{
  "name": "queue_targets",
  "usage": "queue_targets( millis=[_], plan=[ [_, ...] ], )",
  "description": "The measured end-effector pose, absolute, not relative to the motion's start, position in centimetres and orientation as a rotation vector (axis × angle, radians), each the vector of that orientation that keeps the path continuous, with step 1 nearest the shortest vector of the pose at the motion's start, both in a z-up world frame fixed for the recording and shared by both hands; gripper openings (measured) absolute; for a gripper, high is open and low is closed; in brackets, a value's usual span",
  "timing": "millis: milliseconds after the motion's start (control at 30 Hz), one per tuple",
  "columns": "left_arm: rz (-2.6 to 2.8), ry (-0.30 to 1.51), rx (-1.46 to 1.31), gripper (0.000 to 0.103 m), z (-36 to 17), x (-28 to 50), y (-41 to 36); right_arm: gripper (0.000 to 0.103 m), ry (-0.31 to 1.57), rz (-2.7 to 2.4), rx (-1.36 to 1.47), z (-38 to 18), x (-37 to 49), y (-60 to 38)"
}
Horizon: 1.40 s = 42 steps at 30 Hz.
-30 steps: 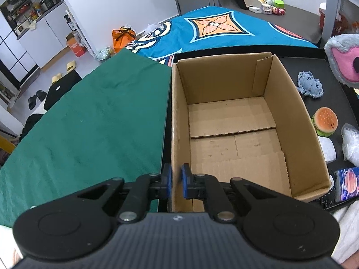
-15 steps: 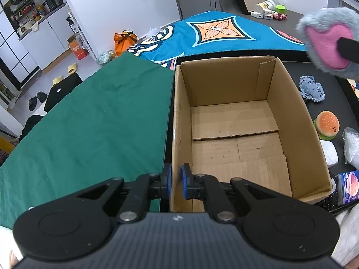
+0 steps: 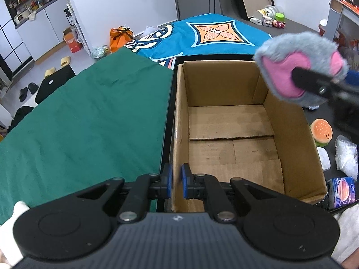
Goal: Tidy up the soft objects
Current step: 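Carry the grey plush mouse into the cardboard box and open the right tool, then move the right tool to the bag of clear beads and close on it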
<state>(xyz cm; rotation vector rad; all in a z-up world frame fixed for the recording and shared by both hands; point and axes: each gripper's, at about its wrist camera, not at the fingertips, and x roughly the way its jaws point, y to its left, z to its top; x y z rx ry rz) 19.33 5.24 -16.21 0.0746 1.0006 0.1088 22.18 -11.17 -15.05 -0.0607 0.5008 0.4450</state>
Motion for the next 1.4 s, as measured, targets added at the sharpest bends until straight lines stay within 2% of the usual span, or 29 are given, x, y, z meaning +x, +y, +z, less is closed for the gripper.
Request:
queue_targets(
  millis=[233,400,800,1033,1100,1167,1300,1400],
  plan=[
    [0.084,1.008,0.037,0.009,-16.3,19.5,5.9,0.059,0.540,0.454,-0.088,-16.0,23.2,-10.1],
    [0.069,1.014,0.031,0.009,-16.5,19.6,6.1,0.071,0.574,0.421,-0.102,-16.6,23.9,-9.6],
    [0.089,1.028,0.075,0.009,-16.7,19.6,5.4,0.072,0.599,0.347,-0.046,-17.1,23.0,-13.4],
    [0.113,1.032,0.100,0.014,-16.5,19.5,5.0,0.072,0.575,0.334,0.017,-16.4,22.4,-15.8],
    [0.125,1.031,0.122,0.016,-16.4,19.4,4.6,0.072,0.569,0.331,0.030,-16.4,22.0,-16.4],
    [0.152,1.022,0.164,0.026,-16.4,19.2,4.1,0.072,0.571,0.328,0.043,-16.5,22.0,-16.8],
    [0.183,0.997,0.213,0.039,-16.1,18.9,3.6,0.072,0.586,0.322,0.068,-17.1,21.5,-17.6],
    [0.205,0.981,0.230,0.052,-15.8,18.7,3.4,0.072,0.600,0.319,0.078,-17.6,21.5,-18.4]
  ],
)
